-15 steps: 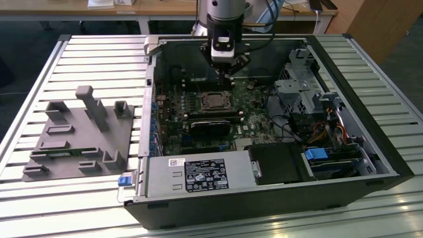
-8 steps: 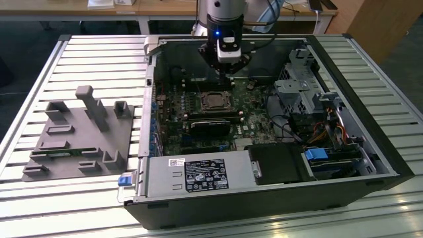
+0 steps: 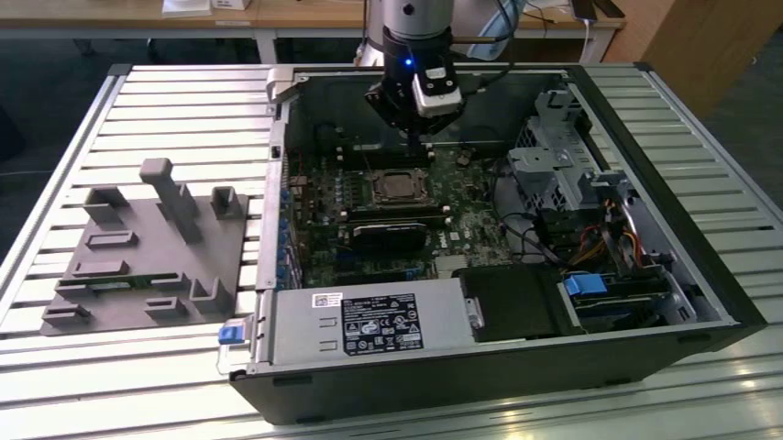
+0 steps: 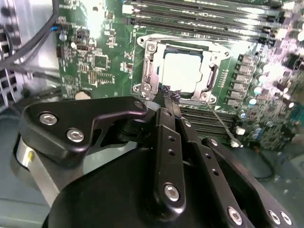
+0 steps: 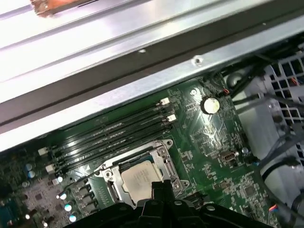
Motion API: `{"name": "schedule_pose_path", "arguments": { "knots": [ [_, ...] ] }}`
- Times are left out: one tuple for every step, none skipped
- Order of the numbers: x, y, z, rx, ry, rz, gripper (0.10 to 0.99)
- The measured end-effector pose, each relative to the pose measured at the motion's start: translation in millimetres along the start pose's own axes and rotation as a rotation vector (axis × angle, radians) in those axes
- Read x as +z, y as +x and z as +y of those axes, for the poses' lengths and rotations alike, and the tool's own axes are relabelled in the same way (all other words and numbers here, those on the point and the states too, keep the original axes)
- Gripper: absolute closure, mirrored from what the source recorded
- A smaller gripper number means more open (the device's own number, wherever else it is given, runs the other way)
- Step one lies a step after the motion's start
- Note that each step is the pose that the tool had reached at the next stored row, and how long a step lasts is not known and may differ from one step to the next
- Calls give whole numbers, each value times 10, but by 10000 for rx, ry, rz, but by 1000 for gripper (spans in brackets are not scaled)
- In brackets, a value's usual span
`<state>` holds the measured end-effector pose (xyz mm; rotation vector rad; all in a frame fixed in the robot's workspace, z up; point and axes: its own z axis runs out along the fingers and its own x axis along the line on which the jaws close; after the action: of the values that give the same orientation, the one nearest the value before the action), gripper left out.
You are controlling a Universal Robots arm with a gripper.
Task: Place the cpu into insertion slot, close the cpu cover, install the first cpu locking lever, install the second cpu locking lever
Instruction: 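Install the first cpu locking lever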
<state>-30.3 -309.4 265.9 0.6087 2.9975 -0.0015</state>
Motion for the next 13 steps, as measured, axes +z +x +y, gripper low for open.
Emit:
{"name": "schedule_pose_path", "arguments": {
  "knots": [
    [0,0,0,-179,-15,3,980],
    [0,0,0,-356,-29,6,980],
    [0,0,0,-537,-43,8,980],
    [1,0,0,-714,-58,11,980],
    [1,0,0,-905,-74,14,980],
    [1,0,0,-1084,-89,17,980],
    [1,0,0,-1263,-103,20,980],
    [1,0,0,-1449,-119,23,980],
    [2,0,0,-1626,-133,26,980],
    [2,0,0,-1808,-147,28,980],
    [2,0,0,-1985,-162,31,980],
    [2,0,0,-2176,-178,34,980],
    [2,0,0,-2356,-192,37,980]
  ]
}}
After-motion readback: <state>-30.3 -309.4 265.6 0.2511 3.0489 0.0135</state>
